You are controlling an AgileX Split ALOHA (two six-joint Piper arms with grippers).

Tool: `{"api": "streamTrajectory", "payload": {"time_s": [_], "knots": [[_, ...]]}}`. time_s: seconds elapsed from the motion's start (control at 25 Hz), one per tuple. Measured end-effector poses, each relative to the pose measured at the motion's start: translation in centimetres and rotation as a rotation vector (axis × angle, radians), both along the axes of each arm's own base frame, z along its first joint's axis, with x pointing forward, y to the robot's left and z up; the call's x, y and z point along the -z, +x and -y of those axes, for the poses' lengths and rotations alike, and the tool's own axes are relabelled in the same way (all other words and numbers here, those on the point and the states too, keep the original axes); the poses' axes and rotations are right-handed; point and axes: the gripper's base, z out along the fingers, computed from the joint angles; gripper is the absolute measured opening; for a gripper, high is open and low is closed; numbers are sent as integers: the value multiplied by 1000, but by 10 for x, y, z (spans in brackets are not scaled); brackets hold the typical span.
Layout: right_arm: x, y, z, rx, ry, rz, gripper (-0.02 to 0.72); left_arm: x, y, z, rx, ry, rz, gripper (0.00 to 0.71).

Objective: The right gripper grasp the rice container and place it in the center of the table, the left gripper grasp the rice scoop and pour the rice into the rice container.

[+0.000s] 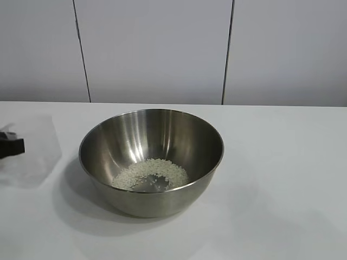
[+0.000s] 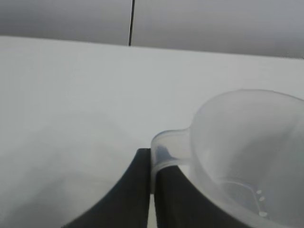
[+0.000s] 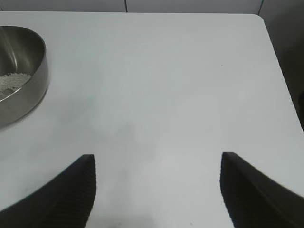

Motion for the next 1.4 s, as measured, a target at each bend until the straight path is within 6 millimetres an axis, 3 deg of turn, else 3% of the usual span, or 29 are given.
{"api": "streamTrajectory", "payload": {"time_s": [0.32,0.44,0.56,0.64,1.04,1.2,1.4], "knots": [[0,0,0,0,0,0,503,9,0,-5,4,75,3,30],[0,0,0,0,0,0,503,10,-5,-6,5,75,-15,163],[0,0,0,0,0,0,503,13,-12,-6,6,76,-39,345],[0,0,0,0,0,0,503,14,-18,-6,6,76,-60,386],[0,0,0,0,0,1,503,4,-49,-15,-71,128,-95,414],[0,0,0,0,0,0,503,7,-64,-27,-178,180,-148,414],[0,0,0,0,0,0,503,6,-65,-32,-229,196,-150,414]]}}
